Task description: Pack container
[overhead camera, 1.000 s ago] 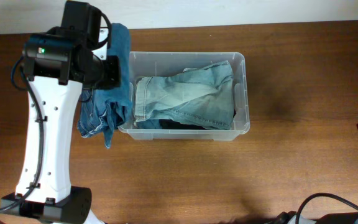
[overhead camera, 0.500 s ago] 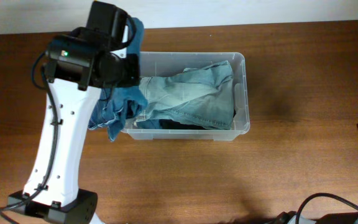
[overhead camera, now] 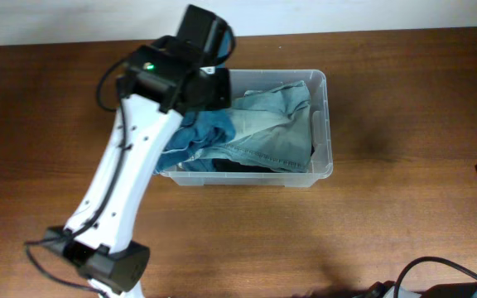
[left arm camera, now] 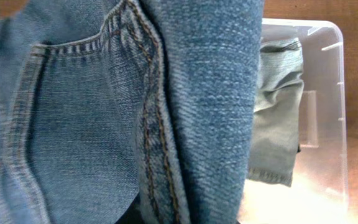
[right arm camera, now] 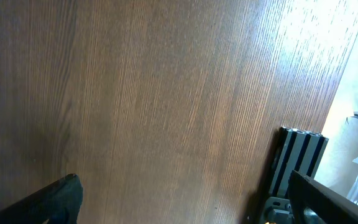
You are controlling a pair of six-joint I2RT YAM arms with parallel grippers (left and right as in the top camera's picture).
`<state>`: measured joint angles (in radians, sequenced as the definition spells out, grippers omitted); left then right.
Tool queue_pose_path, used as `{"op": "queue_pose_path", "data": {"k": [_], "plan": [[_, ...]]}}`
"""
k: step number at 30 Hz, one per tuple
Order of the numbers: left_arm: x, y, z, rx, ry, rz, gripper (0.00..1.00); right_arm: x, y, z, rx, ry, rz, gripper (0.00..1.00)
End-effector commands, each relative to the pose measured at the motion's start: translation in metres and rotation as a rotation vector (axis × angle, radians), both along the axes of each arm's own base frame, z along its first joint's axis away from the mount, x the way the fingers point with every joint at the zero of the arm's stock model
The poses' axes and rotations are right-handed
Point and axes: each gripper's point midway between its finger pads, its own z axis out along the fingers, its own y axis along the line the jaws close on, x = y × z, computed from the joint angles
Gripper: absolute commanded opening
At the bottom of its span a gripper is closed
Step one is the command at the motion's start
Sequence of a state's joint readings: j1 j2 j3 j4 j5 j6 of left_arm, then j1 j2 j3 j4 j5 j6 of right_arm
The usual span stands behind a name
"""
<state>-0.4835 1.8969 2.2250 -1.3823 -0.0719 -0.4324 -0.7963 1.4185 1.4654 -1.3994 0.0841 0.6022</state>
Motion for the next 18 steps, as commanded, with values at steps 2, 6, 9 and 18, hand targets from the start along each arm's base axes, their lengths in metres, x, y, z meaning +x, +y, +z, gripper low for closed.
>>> {"op": "queue_pose_path", "data": {"k": [2,6,9,18], "plan": [[0.006,-0.039,-0.002,-0.099,-0.01,0.018,0.01,-0.002,0.0,-0.001,0.0,0.004,-0.012,0.99],[0.009,-0.065,-0.014,-0.123,-0.001,0.003,0.01,-0.002,-0.001,-0.001,-0.001,0.003,-0.012,0.98],[0.01,-0.083,-0.022,-0.14,0.003,-0.023,0.01,-0.002,-0.001,-0.001,-0.001,0.003,-0.012,0.98],[0.005,-0.118,-0.064,-0.101,0.069,-0.07,0.46,-0.002,0.0,-0.001,0.0,0.004,-0.012,0.98]]}}
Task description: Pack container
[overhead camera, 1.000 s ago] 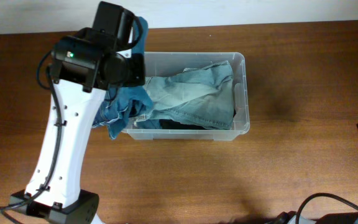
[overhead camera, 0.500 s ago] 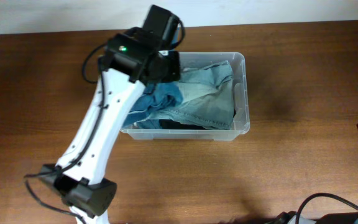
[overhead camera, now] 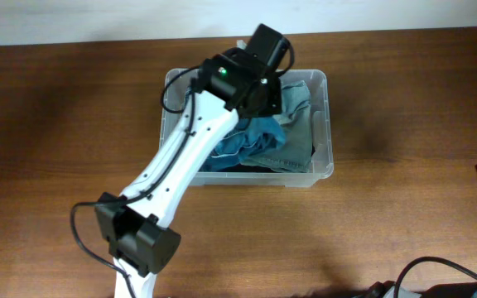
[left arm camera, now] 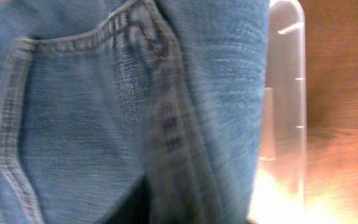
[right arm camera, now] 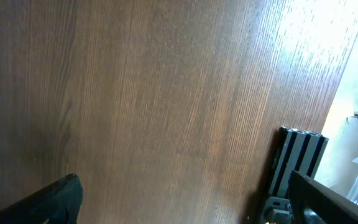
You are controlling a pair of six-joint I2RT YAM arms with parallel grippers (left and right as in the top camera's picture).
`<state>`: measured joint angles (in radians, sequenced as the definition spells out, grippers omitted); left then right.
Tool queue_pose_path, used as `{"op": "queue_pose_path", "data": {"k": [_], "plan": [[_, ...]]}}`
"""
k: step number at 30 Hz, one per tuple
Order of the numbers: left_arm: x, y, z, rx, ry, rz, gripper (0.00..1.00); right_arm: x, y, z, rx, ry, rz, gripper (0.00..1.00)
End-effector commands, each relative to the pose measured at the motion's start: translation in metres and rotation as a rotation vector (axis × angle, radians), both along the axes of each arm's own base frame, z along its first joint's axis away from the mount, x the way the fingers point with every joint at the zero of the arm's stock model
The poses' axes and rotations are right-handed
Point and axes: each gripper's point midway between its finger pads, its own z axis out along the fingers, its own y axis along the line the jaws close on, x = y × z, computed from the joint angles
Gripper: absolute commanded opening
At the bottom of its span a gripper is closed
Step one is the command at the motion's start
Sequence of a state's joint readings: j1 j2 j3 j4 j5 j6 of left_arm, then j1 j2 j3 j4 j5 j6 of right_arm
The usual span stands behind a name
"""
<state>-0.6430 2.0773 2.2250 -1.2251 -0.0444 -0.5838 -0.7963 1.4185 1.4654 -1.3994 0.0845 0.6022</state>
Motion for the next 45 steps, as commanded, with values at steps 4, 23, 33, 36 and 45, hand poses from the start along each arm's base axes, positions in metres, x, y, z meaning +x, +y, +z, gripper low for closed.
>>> {"op": "queue_pose_path", "data": {"k": [4,23,33,36,45], "plan": [[-0.008,-0.029,-0.019,-0.011,0.037,-0.052,0.49,-0.002,0.0,-0.001,0.0,0.003,-0.012,0.98],[-0.035,-0.073,-0.028,-0.058,0.07,-0.161,0.73,-0.002,0.0,-0.001,0.0,0.003,-0.012,0.98],[0.033,-0.06,0.004,-0.008,-0.224,-0.161,0.49,-0.002,0.0,-0.001,0.0,0.003,-0.012,0.98],[0.047,-0.051,-0.006,0.003,-0.221,-0.133,0.24,-0.002,0.0,-0.001,0.0,0.003,-0.012,0.98],[0.048,-0.071,-0.086,0.027,-0.081,-0.18,0.01,-0.002,0.0,-0.001,0.0,0.003,-0.012,0.98]]}}
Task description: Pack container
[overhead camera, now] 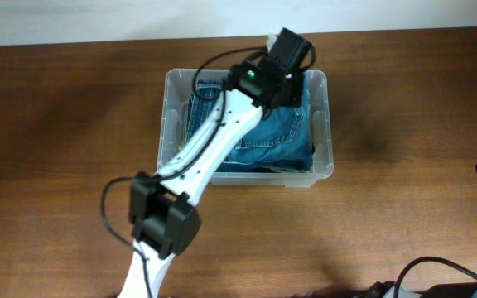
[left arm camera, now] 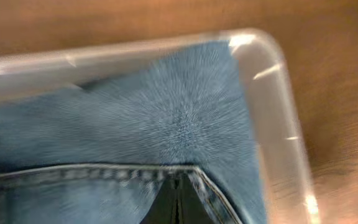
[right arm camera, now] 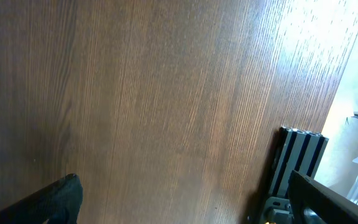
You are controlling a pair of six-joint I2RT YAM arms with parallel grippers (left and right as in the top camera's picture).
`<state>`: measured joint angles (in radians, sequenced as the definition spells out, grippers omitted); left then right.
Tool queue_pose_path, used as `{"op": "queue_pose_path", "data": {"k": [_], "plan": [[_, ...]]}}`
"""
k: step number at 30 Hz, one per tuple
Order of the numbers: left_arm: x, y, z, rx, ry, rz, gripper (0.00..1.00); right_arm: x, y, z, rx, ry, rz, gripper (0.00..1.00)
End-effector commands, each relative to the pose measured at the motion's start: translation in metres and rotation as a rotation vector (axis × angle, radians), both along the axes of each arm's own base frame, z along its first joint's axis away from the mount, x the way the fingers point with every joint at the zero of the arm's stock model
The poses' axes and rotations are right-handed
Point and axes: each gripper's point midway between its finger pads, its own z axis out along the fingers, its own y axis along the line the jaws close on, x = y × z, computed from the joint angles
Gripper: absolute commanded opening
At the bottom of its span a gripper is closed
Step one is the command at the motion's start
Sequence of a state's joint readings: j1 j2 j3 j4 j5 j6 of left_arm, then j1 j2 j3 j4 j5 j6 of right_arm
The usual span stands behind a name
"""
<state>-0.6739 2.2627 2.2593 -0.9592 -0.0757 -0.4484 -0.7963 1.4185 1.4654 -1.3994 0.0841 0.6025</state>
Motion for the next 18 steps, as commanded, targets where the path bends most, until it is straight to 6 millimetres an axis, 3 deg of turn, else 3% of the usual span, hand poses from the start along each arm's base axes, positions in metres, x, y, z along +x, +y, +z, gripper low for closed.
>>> {"op": "queue_pose_path", "data": {"k": [1,5,9,12,18], "plan": [[-0.006,-0.017,-0.046,0.034,0.074,-0.051,0.01,-0.002,0.0,-0.001,0.0,0.004,-0.012,0.98],[-0.011,-0.023,-0.074,0.063,0.116,-0.066,0.01,-0.002,0.0,-0.001,0.0,0.004,-0.012,0.98],[-0.012,-0.026,-0.067,0.051,0.107,-0.074,0.01,-0.002,-0.001,-0.001,-0.001,0.004,-0.012,0.98],[-0.005,-0.027,-0.04,0.016,0.062,-0.072,0.01,-0.002,-0.001,-0.001,-0.001,0.004,-0.012,0.98],[0.006,-0.035,0.041,-0.072,-0.101,-0.102,0.01,-0.002,0.0,-0.001,0.0,0.004,-0.012,0.98]]}}
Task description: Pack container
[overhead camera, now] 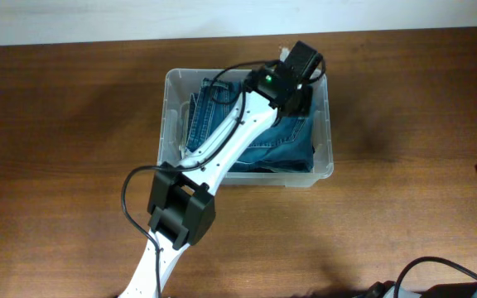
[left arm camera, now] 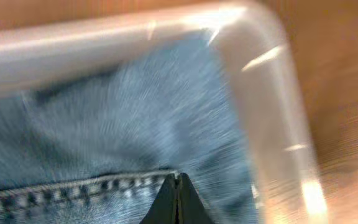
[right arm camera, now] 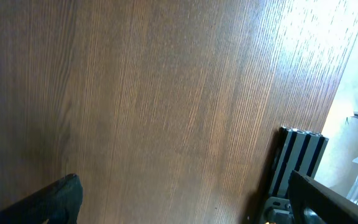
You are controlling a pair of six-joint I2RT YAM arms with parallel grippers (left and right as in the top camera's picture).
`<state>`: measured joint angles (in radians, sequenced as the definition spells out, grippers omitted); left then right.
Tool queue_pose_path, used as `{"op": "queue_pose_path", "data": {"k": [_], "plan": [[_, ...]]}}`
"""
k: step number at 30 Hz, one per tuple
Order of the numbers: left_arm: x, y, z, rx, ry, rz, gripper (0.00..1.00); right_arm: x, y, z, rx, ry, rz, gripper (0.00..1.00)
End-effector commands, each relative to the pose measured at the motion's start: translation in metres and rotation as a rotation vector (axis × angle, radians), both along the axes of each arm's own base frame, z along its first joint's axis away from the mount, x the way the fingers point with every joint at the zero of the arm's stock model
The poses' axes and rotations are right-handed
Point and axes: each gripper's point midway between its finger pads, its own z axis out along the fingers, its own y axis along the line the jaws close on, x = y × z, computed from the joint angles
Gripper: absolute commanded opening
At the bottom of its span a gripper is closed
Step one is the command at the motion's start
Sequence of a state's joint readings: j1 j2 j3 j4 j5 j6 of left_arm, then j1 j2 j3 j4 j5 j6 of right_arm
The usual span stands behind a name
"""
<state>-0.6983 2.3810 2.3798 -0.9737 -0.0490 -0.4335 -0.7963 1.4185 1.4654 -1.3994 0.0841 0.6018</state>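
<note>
Folded blue jeans (overhead camera: 251,136) lie inside the clear plastic container (overhead camera: 328,124) in the middle of the table. My left arm reaches across it to its far right corner, where my left gripper (overhead camera: 298,76) is down on the denim. In the left wrist view, which is blurred, the left gripper (left arm camera: 177,180) is shut, its tips pinching the jeans (left arm camera: 104,137) at a stitched seam, just inside the container's rounded corner (left arm camera: 253,37). My right gripper (right arm camera: 185,202) hangs open over bare wood, holding nothing.
The brown wooden table (overhead camera: 73,165) surrounds the container on all sides. My right arm's dark mount sits at the table's right edge, with black cables (overhead camera: 437,277) at the front right. A black aluminium frame (right arm camera: 297,155) shows in the right wrist view.
My left gripper has shifted slightly further into the container's far right corner, still shut on the denim. The jeans lie much as before. The right arm is unchanged.
My left gripper first held the jeans hanging over the container's far left side, above lighter clothes inside. It then stood over the container's middle with the denim still draped. Later the jeans lay spread flat over the contents, with the gripper at the far right corner, where it remains.
</note>
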Motion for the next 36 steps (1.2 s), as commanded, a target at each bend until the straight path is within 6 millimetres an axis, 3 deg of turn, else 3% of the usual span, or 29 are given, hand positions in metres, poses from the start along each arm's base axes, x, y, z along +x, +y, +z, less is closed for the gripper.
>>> {"op": "queue_pose_path", "data": {"k": [1,4,9,17,20,23,25,28,32,36], "plan": [[0.005,-0.006,0.071,-0.073,-0.14,-0.041,0.01,-0.002,0.0,-0.001,0.0,0.004,-0.013,0.98],[0.01,-0.001,0.07,-0.045,-0.162,-0.017,0.01,-0.002,0.0,-0.001,0.0,0.004,-0.013,0.98],[0.016,-0.004,0.034,-0.003,-0.125,-0.013,0.01,-0.002,0.0,-0.001,0.0,0.004,-0.013,0.98],[0.023,-0.005,-0.045,0.088,-0.038,-0.007,0.01,-0.002,0.0,-0.001,0.0,0.004,-0.013,0.98],[0.02,-0.004,-0.063,0.111,-0.007,-0.011,0.01,-0.002,0.0,-0.001,0.0,0.004,-0.013,0.98],[0.019,-0.003,-0.069,0.123,0.007,-0.012,0.01,-0.002,0.0,-0.001,0.0,0.004,-0.013,0.98],[0.019,-0.002,-0.068,0.122,0.006,-0.012,0.01,-0.002,-0.001,-0.001,-0.001,0.003,-0.013,0.98],[0.021,-0.004,-0.05,0.1,-0.021,-0.01,0.01,-0.002,-0.001,-0.001,-0.001,0.003,-0.013,0.98],[0.023,-0.006,0.001,0.045,-0.087,-0.006,0.01,-0.002,0.0,-0.001,0.0,0.004,-0.013,0.98],[0.007,0.007,0.052,0.026,-0.103,-0.007,0.01,-0.002,-0.001,-0.001,-0.001,0.003,-0.013,0.99]]}}
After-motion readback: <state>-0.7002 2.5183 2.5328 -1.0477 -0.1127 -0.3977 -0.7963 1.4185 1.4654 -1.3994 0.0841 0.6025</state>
